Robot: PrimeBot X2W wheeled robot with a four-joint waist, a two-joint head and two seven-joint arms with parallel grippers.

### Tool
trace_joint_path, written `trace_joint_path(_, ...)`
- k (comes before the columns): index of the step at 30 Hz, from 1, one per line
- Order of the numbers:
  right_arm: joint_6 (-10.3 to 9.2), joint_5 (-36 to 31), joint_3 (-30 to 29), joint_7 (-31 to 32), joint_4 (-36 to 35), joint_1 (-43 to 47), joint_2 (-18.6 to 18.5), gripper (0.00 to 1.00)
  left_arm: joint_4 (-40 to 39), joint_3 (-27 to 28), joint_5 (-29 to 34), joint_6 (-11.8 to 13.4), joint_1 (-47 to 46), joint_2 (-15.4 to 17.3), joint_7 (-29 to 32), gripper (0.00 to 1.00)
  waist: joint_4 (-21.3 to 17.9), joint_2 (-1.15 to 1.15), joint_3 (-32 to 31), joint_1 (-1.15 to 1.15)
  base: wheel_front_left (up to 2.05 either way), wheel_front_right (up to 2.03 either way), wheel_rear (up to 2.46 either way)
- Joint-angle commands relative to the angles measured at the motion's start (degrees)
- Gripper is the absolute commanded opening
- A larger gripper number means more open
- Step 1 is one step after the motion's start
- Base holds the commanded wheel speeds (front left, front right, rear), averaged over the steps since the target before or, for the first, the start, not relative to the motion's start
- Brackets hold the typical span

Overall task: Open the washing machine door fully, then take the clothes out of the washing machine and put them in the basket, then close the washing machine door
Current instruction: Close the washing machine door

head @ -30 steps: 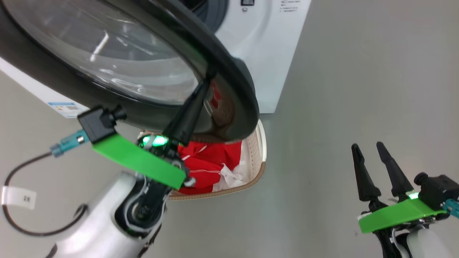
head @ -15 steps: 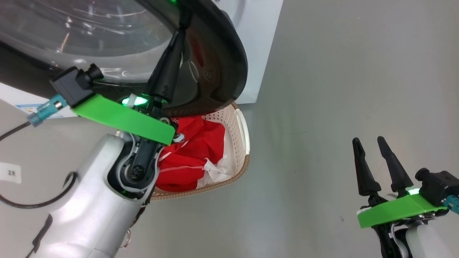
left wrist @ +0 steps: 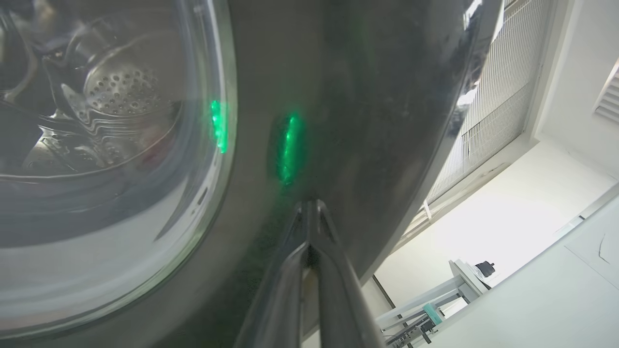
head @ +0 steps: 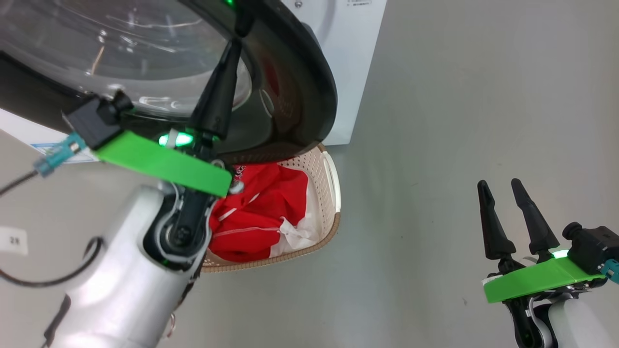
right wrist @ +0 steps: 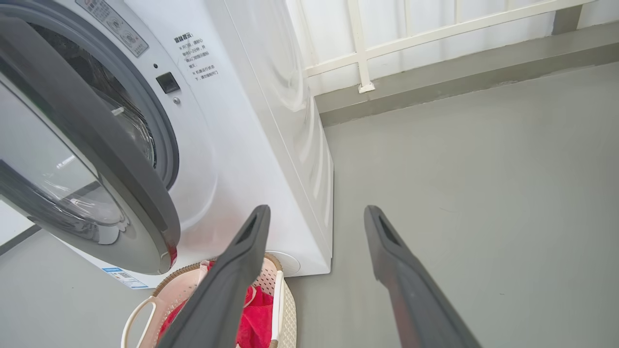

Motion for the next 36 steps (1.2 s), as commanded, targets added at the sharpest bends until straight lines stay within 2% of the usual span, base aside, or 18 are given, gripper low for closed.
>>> trace_joint_path(1,0.37,-0.1,0.9,-0.4,-1.3,0.1,-0.5,1.0,-1.1,2.3,0.9,-0.4,1.7,1.2,-0.3,0.0,0.5,0.0,-0.7,0.0,0.0,0.0,0.0)
trace_joint_path(10,0.37,-0.1,0.5,-0.4,-1.1,1.6,-1.0,1.0,-1.4,5.3,1.7,-0.4,7.9,1.1,-0.3,0.0,1.5,0.0,-3.2,0.0,0.0,0.0,0.0)
trace_joint_path(24,0.37,-0.3,0.2,-0.4,-0.7,5.3,-1.6,1.0,-1.8,10.2,6.5,-0.4,21.6,1.7,-0.3,0.0,2.6,0.0,-8.0,0.0,0.0,0.0,0.0)
trace_joint_path(29,0.37,-0.2,0.1,-0.4,-0.5,6.7,-1.9,1.0,-1.6,12.3,9.2,-0.4,26.8,1.8,-0.3,0.37,2.9,0.0,-9.6,0.0,0.0,0.0,0.0)
trace_joint_path(32,0.37,-0.2,0.1,-0.4,-0.5,7.5,-2.0,1.0,-1.5,13.5,10.4,-0.4,29.2,1.8,-0.3,0.48,3.0,0.0,-10.4,0.0,0.0,0.0,0.0)
trace_joint_path(33,0.37,-0.2,0.0,-0.4,-0.6,7.7,-2.1,1.0,-1.5,14.0,10.7,-0.4,30.0,1.7,-0.3,0.56,3.1,0.0,-10.6,0.0,0.0,0.0,0.0)
trace_joint_path(34,0.37,-0.2,0.0,-0.4,-0.6,7.9,-2.1,1.0,-1.4,14.4,11.1,-0.4,30.7,1.7,-0.3,0.69,3.1,0.0,-10.9,0.0,0.0,0.0,0.0)
trace_joint_path(36,0.37,-0.2,0.0,-0.4,-0.5,8.4,-2.2,1.0,-1.2,15.2,12.1,-0.4,32.2,1.8,-0.3,0.84,3.1,0.0,-11.4,0.0,0.0,0.0,0.0)
